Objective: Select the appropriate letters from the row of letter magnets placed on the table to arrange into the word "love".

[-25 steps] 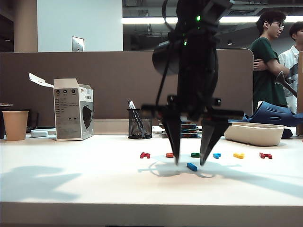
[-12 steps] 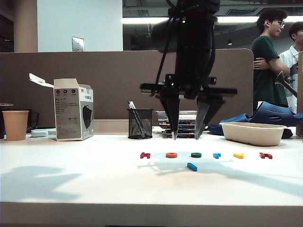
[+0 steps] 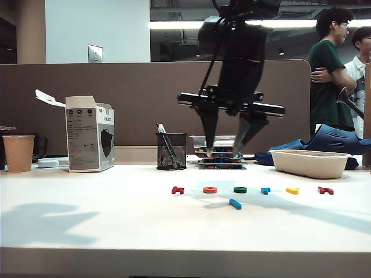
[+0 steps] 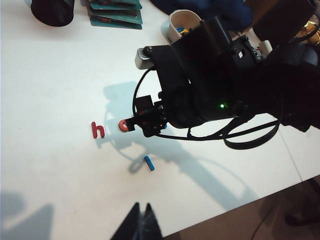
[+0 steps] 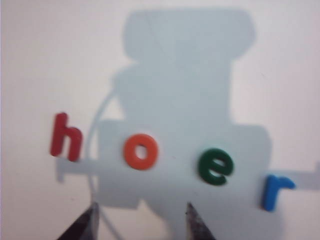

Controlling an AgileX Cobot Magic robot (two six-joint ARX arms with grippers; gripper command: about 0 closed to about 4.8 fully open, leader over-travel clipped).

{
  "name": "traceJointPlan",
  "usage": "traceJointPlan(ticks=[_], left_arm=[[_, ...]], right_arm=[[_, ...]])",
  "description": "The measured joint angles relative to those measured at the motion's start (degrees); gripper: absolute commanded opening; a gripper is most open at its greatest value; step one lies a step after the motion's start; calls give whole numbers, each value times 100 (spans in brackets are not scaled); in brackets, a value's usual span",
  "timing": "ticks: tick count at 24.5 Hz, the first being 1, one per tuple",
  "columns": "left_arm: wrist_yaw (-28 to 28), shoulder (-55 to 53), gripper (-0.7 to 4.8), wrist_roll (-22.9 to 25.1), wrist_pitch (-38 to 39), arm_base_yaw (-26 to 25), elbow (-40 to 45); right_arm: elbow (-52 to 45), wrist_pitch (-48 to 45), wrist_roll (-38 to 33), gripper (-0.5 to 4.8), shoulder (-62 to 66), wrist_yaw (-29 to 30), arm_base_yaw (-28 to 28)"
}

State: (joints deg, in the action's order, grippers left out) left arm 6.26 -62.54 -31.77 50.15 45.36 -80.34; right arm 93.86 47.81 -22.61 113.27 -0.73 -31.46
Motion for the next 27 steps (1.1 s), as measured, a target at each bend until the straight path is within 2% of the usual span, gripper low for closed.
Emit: traceJointPlan(ticks=[16, 27], left_arm=[[0, 0, -5, 0, -2, 0, 0], [0, 0, -5, 0, 0, 0, 0]], right_arm=[[4, -422, 0, 216, 590, 334, -20], [11, -693, 0, 212, 739, 337, -15]])
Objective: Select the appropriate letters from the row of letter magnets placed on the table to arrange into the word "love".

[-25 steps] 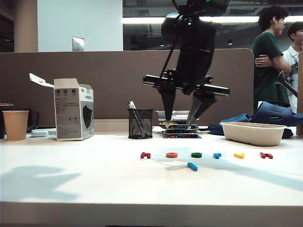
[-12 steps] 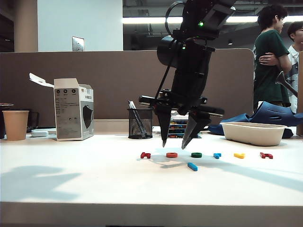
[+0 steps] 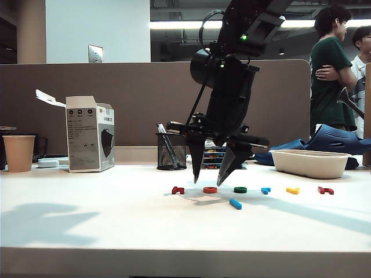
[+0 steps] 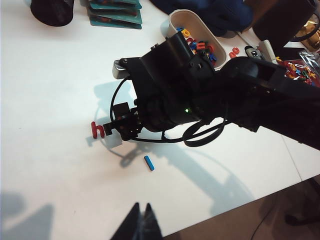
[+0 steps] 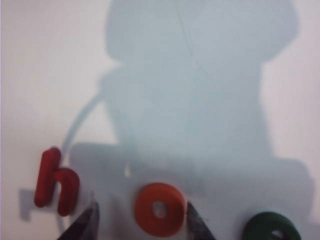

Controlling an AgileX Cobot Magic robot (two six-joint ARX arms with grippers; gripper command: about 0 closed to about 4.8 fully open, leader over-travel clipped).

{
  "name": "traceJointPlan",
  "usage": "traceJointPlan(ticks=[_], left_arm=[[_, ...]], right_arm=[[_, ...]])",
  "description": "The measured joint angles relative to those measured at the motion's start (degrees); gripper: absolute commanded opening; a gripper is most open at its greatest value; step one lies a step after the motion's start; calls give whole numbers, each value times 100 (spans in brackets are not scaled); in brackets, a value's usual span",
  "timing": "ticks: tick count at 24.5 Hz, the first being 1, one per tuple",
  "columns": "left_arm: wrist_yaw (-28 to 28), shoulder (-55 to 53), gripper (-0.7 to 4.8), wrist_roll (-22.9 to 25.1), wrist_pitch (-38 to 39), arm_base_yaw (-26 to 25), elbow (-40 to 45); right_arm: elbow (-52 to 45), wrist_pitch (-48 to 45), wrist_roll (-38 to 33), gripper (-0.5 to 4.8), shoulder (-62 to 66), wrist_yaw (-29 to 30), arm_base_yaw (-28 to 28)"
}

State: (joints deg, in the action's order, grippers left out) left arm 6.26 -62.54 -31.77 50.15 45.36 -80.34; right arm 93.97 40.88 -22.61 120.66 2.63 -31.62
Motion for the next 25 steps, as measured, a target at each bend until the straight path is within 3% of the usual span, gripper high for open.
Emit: traceJointPlan(ticks=[25], left_arm=[[0, 0, -5, 0, -2, 0, 0]], right_arm=[[81, 140, 87, 197, 179, -153, -13]])
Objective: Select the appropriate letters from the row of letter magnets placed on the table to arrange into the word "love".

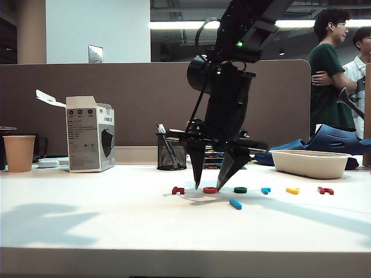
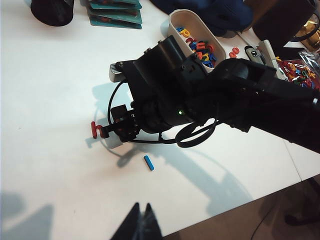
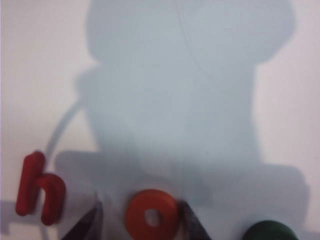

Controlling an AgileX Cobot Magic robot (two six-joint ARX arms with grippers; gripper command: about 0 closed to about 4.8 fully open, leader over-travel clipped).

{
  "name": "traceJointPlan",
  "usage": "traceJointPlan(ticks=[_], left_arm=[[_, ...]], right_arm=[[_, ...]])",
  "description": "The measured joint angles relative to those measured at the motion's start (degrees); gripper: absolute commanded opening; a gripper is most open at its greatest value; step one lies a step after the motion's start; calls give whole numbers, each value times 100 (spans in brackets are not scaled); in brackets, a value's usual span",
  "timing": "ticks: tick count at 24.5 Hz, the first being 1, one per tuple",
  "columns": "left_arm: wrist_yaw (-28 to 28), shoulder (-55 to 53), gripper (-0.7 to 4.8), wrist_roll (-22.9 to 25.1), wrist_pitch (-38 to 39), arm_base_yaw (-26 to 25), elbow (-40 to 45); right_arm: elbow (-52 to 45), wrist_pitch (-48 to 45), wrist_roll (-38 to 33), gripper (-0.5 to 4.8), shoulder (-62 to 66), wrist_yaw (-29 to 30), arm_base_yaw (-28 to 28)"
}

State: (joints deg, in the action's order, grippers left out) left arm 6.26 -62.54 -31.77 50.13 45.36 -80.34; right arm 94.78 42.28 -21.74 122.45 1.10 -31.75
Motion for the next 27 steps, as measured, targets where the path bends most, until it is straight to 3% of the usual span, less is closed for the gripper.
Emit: traceJointPlan(ticks=[6, 9, 27], left_arm=[[0, 0, -5, 0, 2, 0, 0], [0, 0, -5, 0, 0, 0, 0], [0, 0, -5, 2, 2, 0, 0]], right_arm=[[4, 68, 0, 191, -2, -7, -22], [4, 68, 0, 135, -2, -74, -37], [4, 116, 11, 135, 2, -155, -63]])
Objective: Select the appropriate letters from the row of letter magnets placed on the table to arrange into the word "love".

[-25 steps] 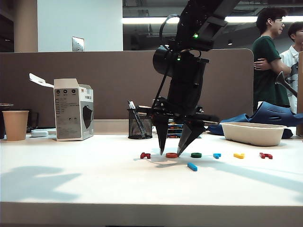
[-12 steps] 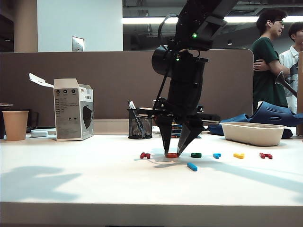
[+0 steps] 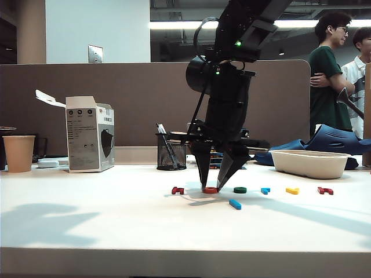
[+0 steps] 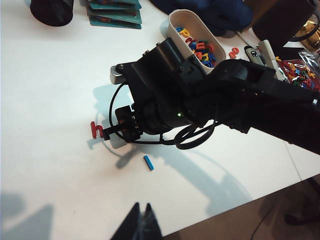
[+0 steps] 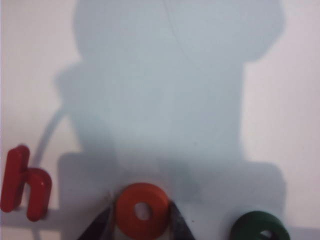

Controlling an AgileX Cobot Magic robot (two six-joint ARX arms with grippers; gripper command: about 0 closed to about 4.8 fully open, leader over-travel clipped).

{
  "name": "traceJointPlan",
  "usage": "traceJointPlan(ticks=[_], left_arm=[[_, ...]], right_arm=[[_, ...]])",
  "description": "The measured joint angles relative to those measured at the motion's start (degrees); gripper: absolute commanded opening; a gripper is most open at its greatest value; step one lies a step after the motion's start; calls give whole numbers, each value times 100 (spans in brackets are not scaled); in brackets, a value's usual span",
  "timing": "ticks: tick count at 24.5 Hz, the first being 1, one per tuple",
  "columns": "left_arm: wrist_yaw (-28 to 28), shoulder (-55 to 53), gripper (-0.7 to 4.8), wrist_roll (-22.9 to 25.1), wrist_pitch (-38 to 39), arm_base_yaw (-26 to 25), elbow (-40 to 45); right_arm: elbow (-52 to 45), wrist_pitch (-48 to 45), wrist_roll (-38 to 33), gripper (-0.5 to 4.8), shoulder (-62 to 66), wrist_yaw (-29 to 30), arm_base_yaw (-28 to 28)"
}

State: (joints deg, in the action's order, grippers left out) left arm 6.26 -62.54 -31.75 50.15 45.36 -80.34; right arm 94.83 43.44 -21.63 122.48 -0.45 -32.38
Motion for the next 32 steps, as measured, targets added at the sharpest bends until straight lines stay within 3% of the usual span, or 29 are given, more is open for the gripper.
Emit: traceJointPlan(ticks=[32], left_arm=[[0, 0, -5, 0, -2, 2, 0]], right_arm=[[11, 107, 0, 135, -2, 2, 0]])
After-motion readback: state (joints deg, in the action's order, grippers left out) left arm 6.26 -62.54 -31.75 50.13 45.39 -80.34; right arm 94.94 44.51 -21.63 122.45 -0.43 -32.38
